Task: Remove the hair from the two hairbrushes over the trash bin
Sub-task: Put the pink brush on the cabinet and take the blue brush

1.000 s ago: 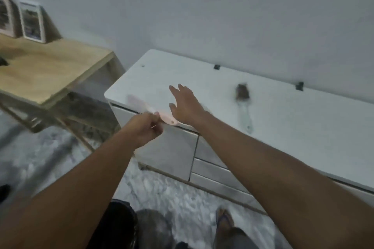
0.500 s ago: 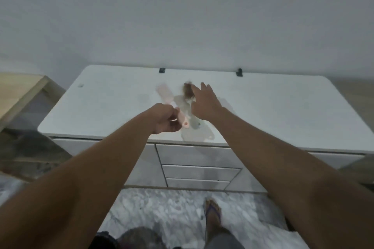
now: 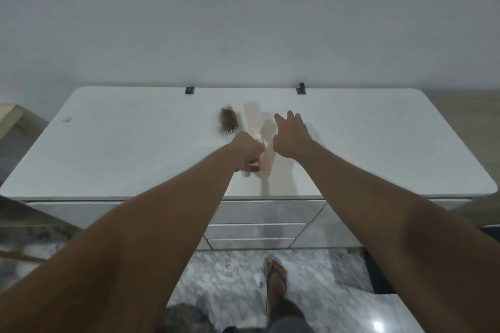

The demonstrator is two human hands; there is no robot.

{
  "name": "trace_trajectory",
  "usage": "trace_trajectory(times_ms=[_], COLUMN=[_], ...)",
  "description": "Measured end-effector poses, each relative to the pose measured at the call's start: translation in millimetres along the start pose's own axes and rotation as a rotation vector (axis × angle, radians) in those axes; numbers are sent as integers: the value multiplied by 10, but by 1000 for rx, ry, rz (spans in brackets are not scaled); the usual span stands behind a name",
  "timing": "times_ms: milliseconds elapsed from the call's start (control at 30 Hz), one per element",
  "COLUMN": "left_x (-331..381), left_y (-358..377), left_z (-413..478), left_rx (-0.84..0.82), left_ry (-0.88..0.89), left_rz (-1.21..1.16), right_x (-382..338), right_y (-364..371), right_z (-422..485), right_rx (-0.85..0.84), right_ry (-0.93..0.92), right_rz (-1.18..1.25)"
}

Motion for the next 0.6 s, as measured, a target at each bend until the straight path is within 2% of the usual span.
trace_trajectory(times_ms=[300, 500, 600], left_x=[157, 201, 218], left_y=[53, 32, -23], left_z=[277, 334, 374], left_rx=[78, 112, 116], left_ry=[149, 220, 214], left_rz=[533, 629, 599], right_x=[86, 131, 156], right_y=[166, 189, 183], right_z=[219, 286, 303], right_rx=[-27, -24, -25], right_ry=[21, 37, 51], right_rz=[7, -6, -7])
Point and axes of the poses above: each hand's wrist, its own z-axis towards the middle knuckle, its own y-axis out of the palm, x = y × z, the point moved 10 cm from there along z, towards the middle knuckle, and after that the axes turned 8 degrees about y, right-handed, at the moved point
